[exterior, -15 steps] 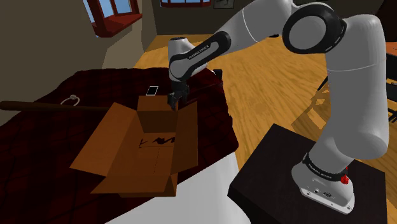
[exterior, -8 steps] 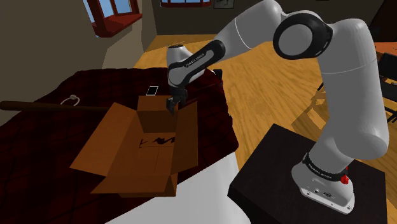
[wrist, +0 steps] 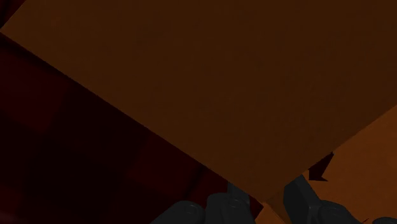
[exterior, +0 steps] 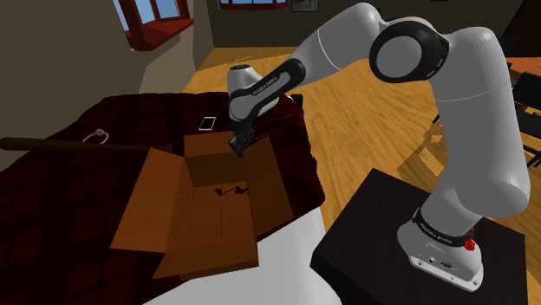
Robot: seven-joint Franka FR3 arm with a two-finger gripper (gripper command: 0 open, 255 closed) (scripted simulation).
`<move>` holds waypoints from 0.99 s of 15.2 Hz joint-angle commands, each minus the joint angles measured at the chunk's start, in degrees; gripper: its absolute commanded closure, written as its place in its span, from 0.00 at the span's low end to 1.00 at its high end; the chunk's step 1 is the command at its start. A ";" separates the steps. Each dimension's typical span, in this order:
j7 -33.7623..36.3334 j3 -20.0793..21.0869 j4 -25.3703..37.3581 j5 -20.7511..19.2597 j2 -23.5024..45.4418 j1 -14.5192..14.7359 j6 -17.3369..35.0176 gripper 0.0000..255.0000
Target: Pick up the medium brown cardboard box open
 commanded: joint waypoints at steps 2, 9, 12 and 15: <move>0.02 -0.03 -0.14 -0.01 0.06 -0.01 0.04 1.00; 0.12 0.03 0.41 0.05 -1.77 -0.07 -2.33 1.00; 0.19 0.07 0.93 0.09 -2.99 -0.11 -4.06 1.00; 0.26 0.11 1.54 0.13 -4.14 -0.15 -5.82 1.00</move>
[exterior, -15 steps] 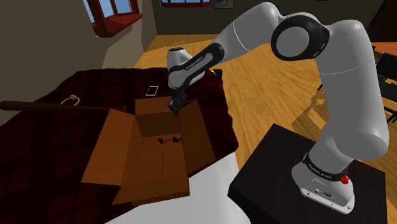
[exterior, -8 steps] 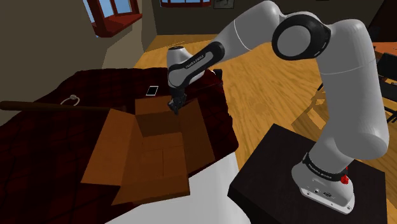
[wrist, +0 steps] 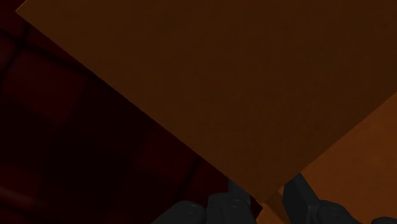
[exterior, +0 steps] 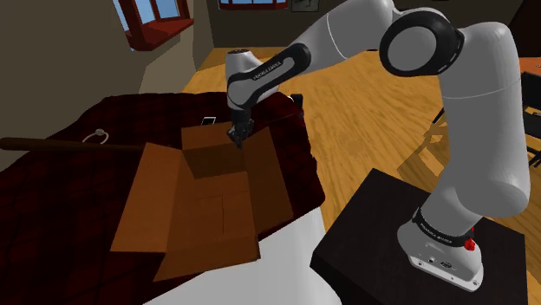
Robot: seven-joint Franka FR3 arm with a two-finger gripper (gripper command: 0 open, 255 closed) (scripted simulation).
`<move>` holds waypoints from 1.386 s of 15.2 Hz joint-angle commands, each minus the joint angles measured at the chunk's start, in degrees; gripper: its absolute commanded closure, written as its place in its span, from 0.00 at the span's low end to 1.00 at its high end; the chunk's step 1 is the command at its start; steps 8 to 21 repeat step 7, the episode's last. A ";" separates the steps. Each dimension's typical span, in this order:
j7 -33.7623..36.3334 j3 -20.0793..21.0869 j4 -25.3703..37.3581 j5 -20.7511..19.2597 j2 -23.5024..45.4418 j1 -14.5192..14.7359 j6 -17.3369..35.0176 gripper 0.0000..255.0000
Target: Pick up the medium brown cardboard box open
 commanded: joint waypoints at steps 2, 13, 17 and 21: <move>0.02 0.03 0.69 0.06 -1.19 -0.09 -1.84 1.00; 0.10 0.07 1.55 0.09 -2.26 -0.12 -3.77 1.00; 0.10 0.07 1.55 0.09 -2.26 -0.12 -3.77 1.00; 0.10 0.07 1.55 0.09 -2.26 -0.12 -3.77 1.00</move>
